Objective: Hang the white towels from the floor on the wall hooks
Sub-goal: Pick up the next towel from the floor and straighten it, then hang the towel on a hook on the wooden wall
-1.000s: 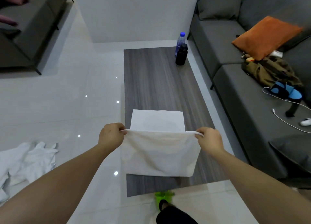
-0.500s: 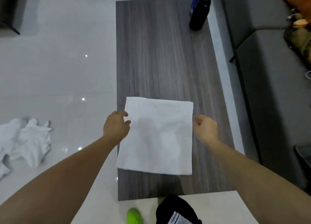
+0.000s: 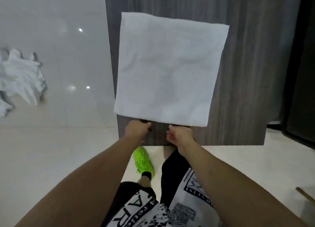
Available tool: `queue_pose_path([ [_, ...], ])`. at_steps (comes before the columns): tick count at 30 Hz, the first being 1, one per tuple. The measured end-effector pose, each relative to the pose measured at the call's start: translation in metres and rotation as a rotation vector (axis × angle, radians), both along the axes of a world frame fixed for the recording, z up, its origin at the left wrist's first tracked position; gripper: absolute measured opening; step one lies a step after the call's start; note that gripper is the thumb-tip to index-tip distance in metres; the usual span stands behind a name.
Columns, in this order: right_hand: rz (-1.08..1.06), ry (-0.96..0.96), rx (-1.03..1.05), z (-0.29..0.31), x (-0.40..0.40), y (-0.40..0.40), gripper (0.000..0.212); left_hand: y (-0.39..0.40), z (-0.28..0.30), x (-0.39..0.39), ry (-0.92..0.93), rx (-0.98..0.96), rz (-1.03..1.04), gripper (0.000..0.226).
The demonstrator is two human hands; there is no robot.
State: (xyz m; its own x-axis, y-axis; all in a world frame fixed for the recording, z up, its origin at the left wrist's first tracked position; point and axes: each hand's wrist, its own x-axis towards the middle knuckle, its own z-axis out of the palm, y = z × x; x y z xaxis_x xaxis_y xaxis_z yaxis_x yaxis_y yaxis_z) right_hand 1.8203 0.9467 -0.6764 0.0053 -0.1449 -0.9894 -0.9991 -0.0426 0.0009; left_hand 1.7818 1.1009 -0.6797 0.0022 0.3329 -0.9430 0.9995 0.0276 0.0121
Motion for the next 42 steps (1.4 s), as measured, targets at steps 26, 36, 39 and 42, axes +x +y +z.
queue_pose_path([
  [26,0.326,-1.056,-0.017,0.254,0.026,0.115,0.032,0.077,0.278,0.007,-0.876,0.375,0.364,0.025],
  [36,1.093,-1.891,0.046,0.442,-0.103,0.234,0.014,0.201,0.465,-0.181,-1.041,1.114,0.001,0.012],
  [39,1.193,-2.17,0.106,0.491,-0.165,0.284,0.012,0.239,0.515,-0.265,-1.012,1.306,0.016,0.012],
  [42,1.241,-2.456,0.176,0.535,-0.23,0.332,0.011,0.27,0.561,-0.353,-0.897,1.514,0.016,0.016],
])
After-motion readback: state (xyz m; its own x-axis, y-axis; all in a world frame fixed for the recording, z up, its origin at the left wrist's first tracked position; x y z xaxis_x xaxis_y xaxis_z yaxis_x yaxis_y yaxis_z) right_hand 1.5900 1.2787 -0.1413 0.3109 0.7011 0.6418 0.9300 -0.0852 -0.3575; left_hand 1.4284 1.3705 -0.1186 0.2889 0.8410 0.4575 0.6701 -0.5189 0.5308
